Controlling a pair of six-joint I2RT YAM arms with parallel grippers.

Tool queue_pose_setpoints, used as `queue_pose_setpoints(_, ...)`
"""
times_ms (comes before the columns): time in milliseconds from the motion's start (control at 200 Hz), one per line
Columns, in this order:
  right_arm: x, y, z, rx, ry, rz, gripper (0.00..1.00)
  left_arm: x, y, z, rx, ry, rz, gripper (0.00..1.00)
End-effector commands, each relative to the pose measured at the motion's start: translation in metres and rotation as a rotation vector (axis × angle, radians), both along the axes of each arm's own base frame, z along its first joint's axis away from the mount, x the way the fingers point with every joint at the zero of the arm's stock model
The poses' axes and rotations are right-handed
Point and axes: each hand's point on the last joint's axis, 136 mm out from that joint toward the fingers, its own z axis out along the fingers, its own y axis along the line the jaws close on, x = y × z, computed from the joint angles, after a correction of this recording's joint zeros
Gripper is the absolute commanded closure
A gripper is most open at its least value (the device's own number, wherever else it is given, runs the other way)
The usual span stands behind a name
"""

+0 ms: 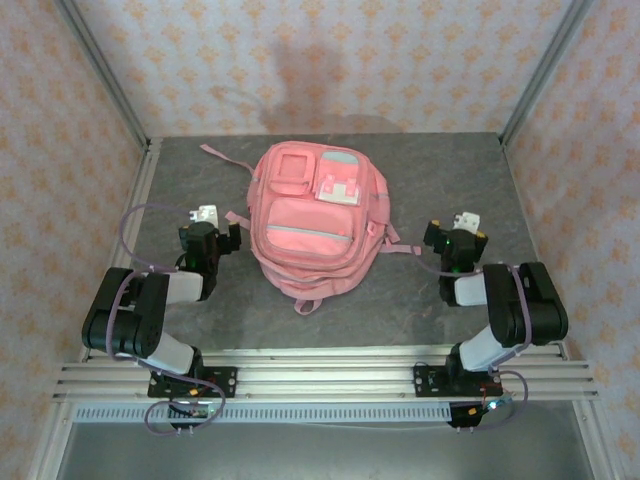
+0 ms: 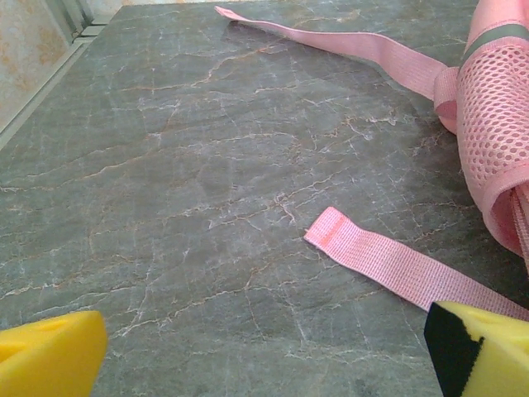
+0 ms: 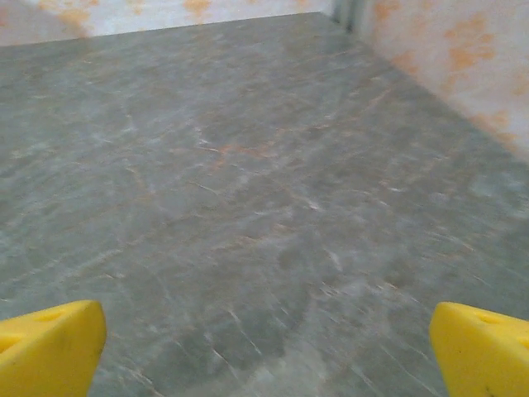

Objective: Pack books, pencil case, and school supplies into a backpack

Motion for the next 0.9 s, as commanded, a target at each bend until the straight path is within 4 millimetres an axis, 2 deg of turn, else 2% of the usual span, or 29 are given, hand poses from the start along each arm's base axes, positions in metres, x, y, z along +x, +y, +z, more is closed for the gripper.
queue_pose_setpoints(0,0.014,0.02,0.006,0.106,0.002,0.139,0.01,0.008,-0.001,0.014,0.017,-0.043,-0.01,0.0)
queue_pose_setpoints(135,0.013,0.018,0.007,0.105,-0.013,0.13,0.01,0.008,-0.001,0.015,0.017,-0.044,-0.011,0.0)
queue_pose_setpoints(200,0.007,-0.002,0.011,0.101,-0.051,0.004,0.01,0.008,-0.001,0.015,0.018,-0.045,-0.012,0.0)
queue_pose_setpoints(295,-0.018,-0.025,0.02,0.07,-0.153,-0.17,0.01,0.008,-0.001,0.015,0.017,-0.044,-0.01,0.0)
queue_pose_setpoints(365,-0.023,-0.023,0.021,0.071,-0.19,-0.158,0.01,0.008,-0.001,0.015,0.017,-0.044,-0.011,0.0)
queue_pose_setpoints(425,-0.026,-0.013,0.021,0.076,-0.207,-0.092,0.01,0.008,-0.001,0.015,0.017,-0.045,-0.01,0.0)
queue_pose_setpoints(475,-0.012,0.013,0.018,0.075,-0.169,0.081,0.01,0.008,-0.001,0.014,0.017,-0.044,-0.01,0.0)
queue_pose_setpoints(525,0.004,0.05,0.005,0.081,-0.022,0.31,0.01,0.008,-0.001,0.015,0.017,-0.044,-0.012,0.0)
queue_pose_setpoints(560,0.009,0.041,0.005,0.113,0.031,0.283,0.01,0.008,-0.001,0.014,0.015,-0.043,-0.01,0.0)
queue_pose_setpoints(626,0.014,0.03,0.01,0.141,-0.057,0.227,0.01,0.008,0.0,0.014,0.014,-0.044,-0.01,0.0)
queue_pose_setpoints(691,0.012,0.012,0.003,0.114,0.032,0.102,0.01,0.009,0.001,0.014,0.006,-0.041,-0.007,0.0)
queue_pose_setpoints(756,0.015,0.013,0.007,0.082,-0.017,0.082,0.01,0.009,0.002,0.014,0.0,-0.04,-0.007,0.0)
queue_pose_setpoints(891,0.013,0.013,0.006,0.079,-0.005,0.079,0.01,0.01,0.002,0.014,-0.003,-0.041,-0.008,0.0)
